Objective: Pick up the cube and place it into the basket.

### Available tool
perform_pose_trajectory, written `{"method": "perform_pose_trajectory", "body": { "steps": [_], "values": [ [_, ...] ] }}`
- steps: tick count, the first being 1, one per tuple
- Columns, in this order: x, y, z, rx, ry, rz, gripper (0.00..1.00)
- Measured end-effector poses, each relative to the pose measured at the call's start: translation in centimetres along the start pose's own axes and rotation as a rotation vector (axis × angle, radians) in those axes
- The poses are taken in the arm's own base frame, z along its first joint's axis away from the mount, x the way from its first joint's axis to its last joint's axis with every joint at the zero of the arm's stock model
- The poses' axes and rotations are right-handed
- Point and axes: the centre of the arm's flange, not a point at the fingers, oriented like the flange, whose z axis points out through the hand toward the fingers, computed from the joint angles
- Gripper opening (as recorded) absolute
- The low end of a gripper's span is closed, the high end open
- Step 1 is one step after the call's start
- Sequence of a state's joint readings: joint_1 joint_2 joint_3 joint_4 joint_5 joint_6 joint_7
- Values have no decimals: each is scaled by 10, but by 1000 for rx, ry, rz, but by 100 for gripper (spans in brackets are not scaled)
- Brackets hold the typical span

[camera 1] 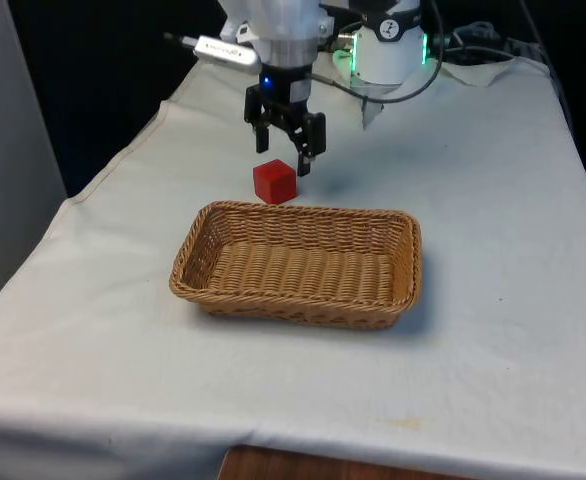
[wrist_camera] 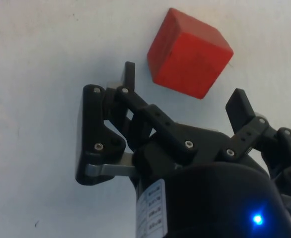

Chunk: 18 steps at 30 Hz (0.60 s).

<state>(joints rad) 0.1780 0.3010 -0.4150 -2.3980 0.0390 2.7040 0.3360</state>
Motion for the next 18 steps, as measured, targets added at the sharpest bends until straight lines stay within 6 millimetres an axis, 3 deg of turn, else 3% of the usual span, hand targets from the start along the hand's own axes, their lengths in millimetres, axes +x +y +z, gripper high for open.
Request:
{"method": "perform_pose_trajectory", "body": {
  "steps": [18],
  "values": [
    [4, -6, 41, -25, 14, 21, 100]
  ]
}}
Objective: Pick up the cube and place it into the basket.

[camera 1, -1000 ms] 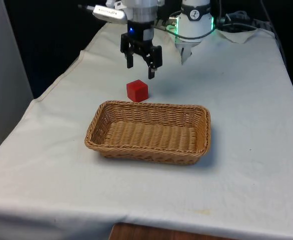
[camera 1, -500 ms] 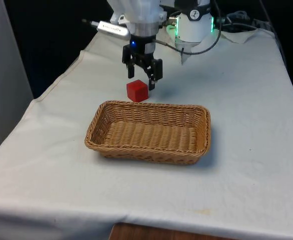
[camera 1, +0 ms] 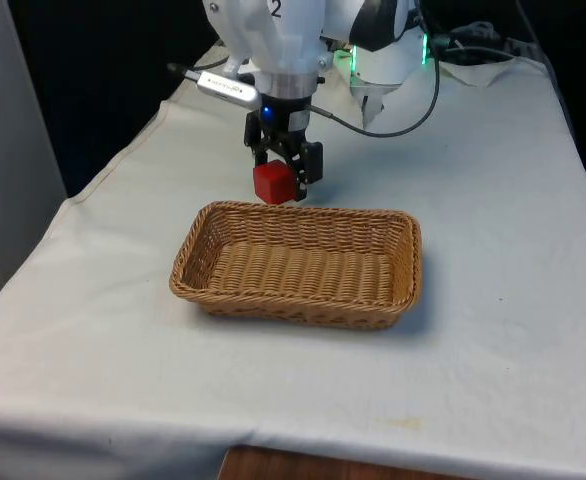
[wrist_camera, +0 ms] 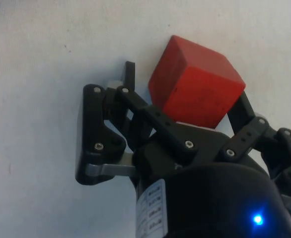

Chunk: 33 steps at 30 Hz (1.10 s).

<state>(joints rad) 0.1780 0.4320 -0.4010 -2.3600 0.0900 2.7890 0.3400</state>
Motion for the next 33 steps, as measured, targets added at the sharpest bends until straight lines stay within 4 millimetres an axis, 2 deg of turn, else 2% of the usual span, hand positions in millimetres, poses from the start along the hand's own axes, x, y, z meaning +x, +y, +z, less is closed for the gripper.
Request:
{"method": "perform_pose_trajectory", "body": {
  "steps": [19, 20, 21, 22, 23, 29, 33],
  "values": [
    [1, 0, -1, 1, 3, 0, 100],
    [2, 0, -1, 1, 3, 0, 97],
    [2, 0, -1, 1, 4, 0, 79],
    [2, 0, -1, 1, 4, 0, 68],
    [2, 0, -1, 1, 4, 1, 68],
    [3, 0, -2, 1, 5, 0, 0],
    [3, 0, -2, 1, 4, 0, 1]
  ]
}}
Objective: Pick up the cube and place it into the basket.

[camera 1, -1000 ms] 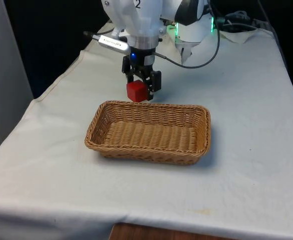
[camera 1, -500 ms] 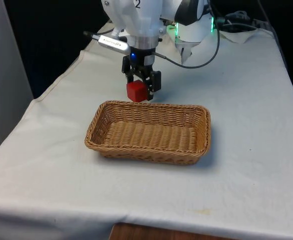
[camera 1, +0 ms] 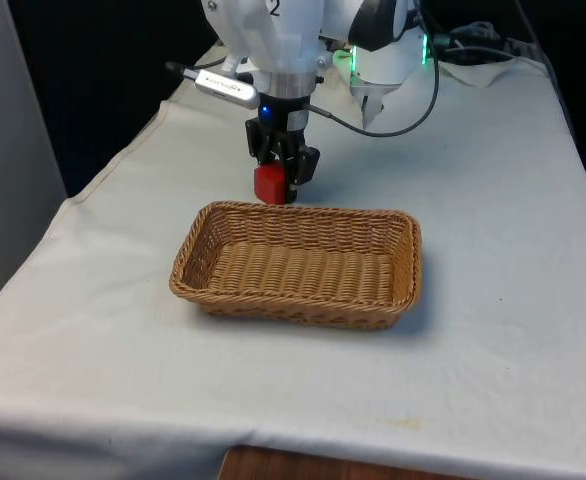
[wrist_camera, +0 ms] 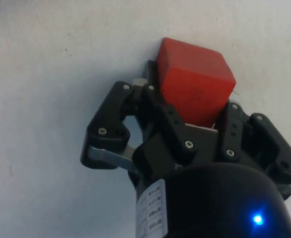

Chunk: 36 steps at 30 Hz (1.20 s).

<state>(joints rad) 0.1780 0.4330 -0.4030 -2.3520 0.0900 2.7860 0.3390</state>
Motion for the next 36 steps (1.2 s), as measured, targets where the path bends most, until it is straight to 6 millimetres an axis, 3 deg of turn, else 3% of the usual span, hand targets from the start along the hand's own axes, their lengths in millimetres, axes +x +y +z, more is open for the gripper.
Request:
{"method": "perform_pose_trajectory", "body": {
  "steps": [13, 24, 36],
  "values": [
    [3, 0, -5, 4, 6, 2, 1],
    [6, 6, -41, 33, -4, 3, 1],
    [11, 9, -66, 50, -5, 1, 1]
  ]
}}
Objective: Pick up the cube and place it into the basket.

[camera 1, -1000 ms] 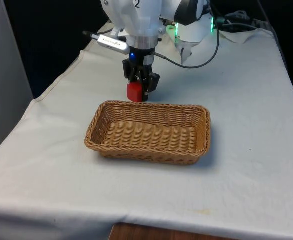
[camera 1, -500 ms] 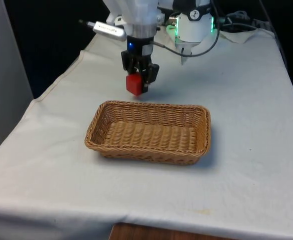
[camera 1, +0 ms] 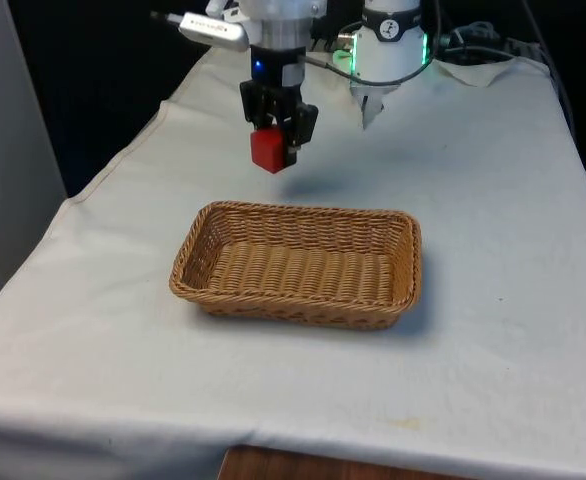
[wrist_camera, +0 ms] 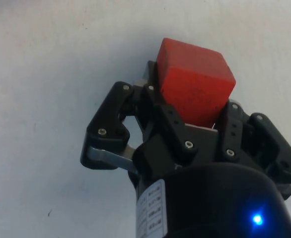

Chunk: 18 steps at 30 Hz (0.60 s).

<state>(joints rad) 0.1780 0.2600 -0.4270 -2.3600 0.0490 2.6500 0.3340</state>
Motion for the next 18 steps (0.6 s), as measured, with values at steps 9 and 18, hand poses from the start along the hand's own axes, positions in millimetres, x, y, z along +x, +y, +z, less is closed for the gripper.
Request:
{"method": "perform_pose_trajectory", "body": {
  "steps": [9, 18],
  "values": [
    [3, 1, -23, 15, 0, -4, 1],
    [7, 3, -51, 26, -9, -10, 1]
  ]
}}
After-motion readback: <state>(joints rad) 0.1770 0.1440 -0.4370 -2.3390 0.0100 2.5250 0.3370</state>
